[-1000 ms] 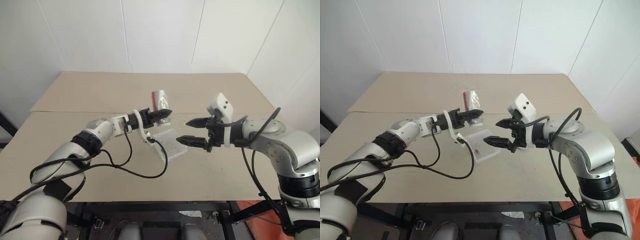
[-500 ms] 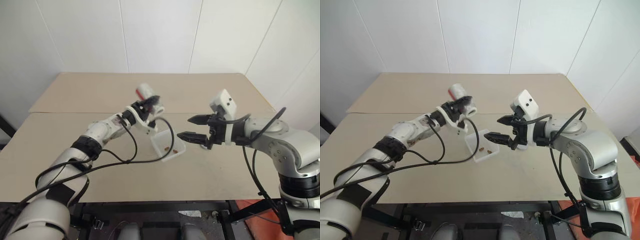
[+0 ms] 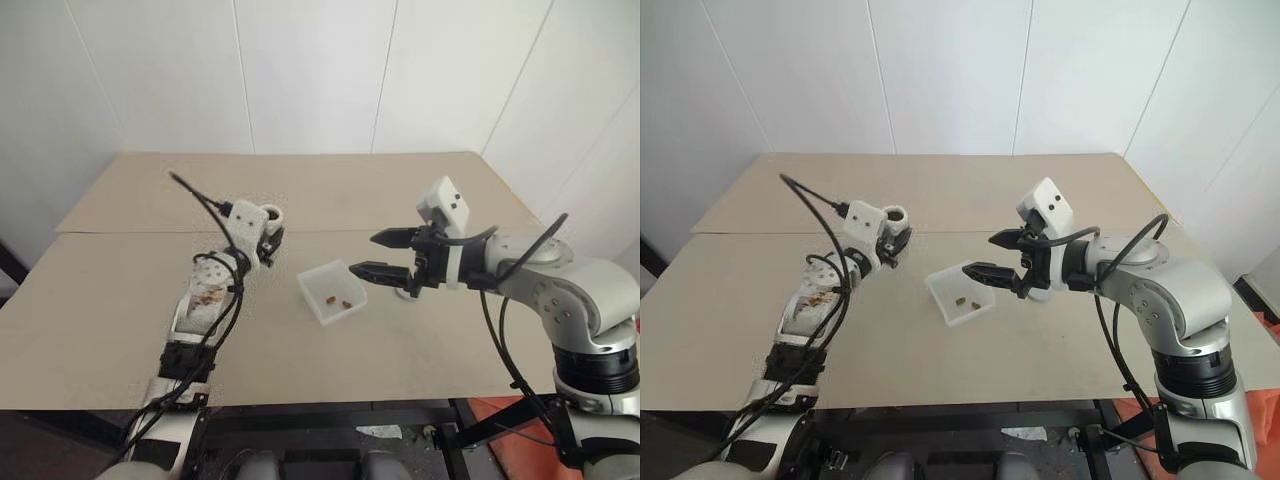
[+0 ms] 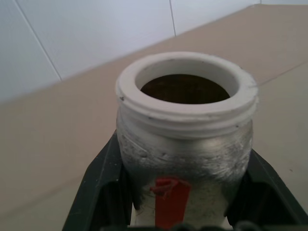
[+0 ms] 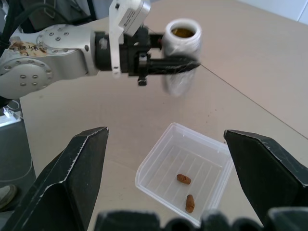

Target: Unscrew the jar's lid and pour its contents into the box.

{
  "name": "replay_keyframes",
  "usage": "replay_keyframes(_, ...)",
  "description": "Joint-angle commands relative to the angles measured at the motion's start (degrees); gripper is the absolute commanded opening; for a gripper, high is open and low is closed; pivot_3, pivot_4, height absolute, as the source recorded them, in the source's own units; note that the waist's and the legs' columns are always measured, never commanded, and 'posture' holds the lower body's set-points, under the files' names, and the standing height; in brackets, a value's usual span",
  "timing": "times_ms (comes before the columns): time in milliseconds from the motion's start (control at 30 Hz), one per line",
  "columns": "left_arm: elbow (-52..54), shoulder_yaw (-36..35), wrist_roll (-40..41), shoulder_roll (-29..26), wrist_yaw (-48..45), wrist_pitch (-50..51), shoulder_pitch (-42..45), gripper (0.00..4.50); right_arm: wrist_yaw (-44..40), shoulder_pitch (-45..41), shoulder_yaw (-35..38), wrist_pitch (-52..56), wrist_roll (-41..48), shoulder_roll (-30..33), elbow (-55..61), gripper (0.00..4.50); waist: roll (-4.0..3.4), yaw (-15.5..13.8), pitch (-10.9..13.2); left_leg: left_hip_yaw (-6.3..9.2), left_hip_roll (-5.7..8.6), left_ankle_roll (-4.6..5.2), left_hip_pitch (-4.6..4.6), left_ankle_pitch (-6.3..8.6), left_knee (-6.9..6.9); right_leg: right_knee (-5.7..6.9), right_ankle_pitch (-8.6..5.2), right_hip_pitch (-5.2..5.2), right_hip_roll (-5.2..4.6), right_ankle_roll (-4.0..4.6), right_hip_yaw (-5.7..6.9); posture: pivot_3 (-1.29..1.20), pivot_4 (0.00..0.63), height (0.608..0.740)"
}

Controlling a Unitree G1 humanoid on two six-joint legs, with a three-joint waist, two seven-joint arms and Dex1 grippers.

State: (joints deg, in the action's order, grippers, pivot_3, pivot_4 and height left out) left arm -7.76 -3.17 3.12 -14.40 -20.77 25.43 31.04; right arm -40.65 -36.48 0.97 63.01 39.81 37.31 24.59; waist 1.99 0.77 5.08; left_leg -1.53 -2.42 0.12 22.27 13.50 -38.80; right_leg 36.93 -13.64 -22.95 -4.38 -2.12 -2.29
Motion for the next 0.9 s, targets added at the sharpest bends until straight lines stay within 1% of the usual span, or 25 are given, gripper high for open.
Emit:
replay_keyframes(33,2.9,-1.74,3.16,0.24,-0.12,3.02,-1.12,1.98,0.44,-0.78,1.09,-0.59,1.4,-0.37,1.38,4.44,-0.08,0.25,0.77,0.01,-0.03,0.0,-0.18,-0.01,0.17,-0.27,-0.08,0.21,0.08,-0.14,0.03,0.0,0.15,0.74)
replay_keyframes(67,2.74,-1.25,2.9,0.04,-0.26,1.96,-2.17,1.98,0.51,-0.73,1.08,-0.58,1.44,-0.45,1.49,4.44,-0.11,0.23,0.85,0.02,-0.06,0.0,-0.17,0.01,0.17,-0.19,-0.06,0.18,0.09,0.01,0.02,0.0,0.15,0.74)
replay_keyframes(167,2.34,-1.14,3.54,0.47,-0.27,0.77,-4.05,1.98,0.78,-0.67,1.17,-0.32,1.78,-0.67,1.78,4.44,-0.19,-0.09,0.92,0.06,-0.04,0.03,0.14,0.04,0.19,-0.05,-0.06,-0.21,0.09,0.04,-0.04,0.0,0.15,0.74)
replay_keyframes(333,-0.32,-0.25,3.0,0.29,0.19,-2.58,-5.17,1.98,1.55,-0.48,1.5,0.01,3.14,-0.66,2.4,4.44,-0.21,-0.06,0.95,0.06,0.03,0.07,0.13,0.06,0.16,-0.12,-0.06,-0.11,0.0,0.03,-0.05,0.0,0.15,0.74)
replay_keyframes(400,-0.61,0.38,2.69,-0.22,-0.23,-2.65,-5.59,2.71,1.89,-0.48,1.51,0.13,3.47,-0.49,2.54,4.5,-0.24,-0.05,0.97,0.06,0.02,0.09,0.09,0.07,0.17,-0.12,-0.06,-0.1,0.02,0.03,-0.05,0.0,0.15,0.74)
replay_keyframes(433,-0.44,0.91,2.18,-0.52,-0.25,-2.97,-5.89,2.93,2.02,-0.48,1.57,0.23,3.58,-0.37,2.58,4.5,-0.27,-0.05,1.01,0.06,0.02,0.1,0.09,0.08,0.18,-0.12,-0.06,-0.11,0.03,0.03,-0.05,0.0,0.15,0.74)
replay_keyframes(567,3.29,1.4,2.42,-1.79,-0.82,-1.54,-7.56,4.23,2.37,-0.34,1.66,0.33,4.08,-0.02,3.05,4.5,-0.27,0.04,1.32,0.06,0.02,0.1,0.14,0.08,0.18,-0.1,-0.05,-0.17,0.03,0.04,-0.05,0.0,0.15,0.74)
replay_keyframes(600,5.04,1.35,2.53,-2.47,-1.01,-0.99,-8.33,4.46,2.49,-0.28,1.65,0.25,4.24,0.03,3.14,4.5,-0.27,0.08,1.38,0.06,0.01,0.1,0.13,0.08,0.18,-0.1,-0.05,-0.17,0.04,0.04,-0.05,0.0,0.15,0.74)
replay_keyframes(733,13.55,0.94,4.41,-6.16,-3.91,2.51,-12.32,4.46,3.01,-0.18,1.82,0.28,4.76,0.29,3.4,4.5,-0.28,0.12,1.62,0.05,-0.01,0.09,0.16,0.08,0.2,-0.11,-0.06,-0.21,0.04,0.04,-0.06,0.0,0.15,0.74)
replay_keyframes(900,29.04,-4.25,11.26,-15.32,-11.11,10.08,-20.75,4.46,2.01,1.35,2.36,-0.32,4.9,2.56,3.84,4.5,-0.26,0.17,2.0,0.01,-0.06,0.09,0.15,0.08,0.26,-0.16,-0.06,-0.24,0.03,0.05,-0.06,0.0,0.15,0.74)
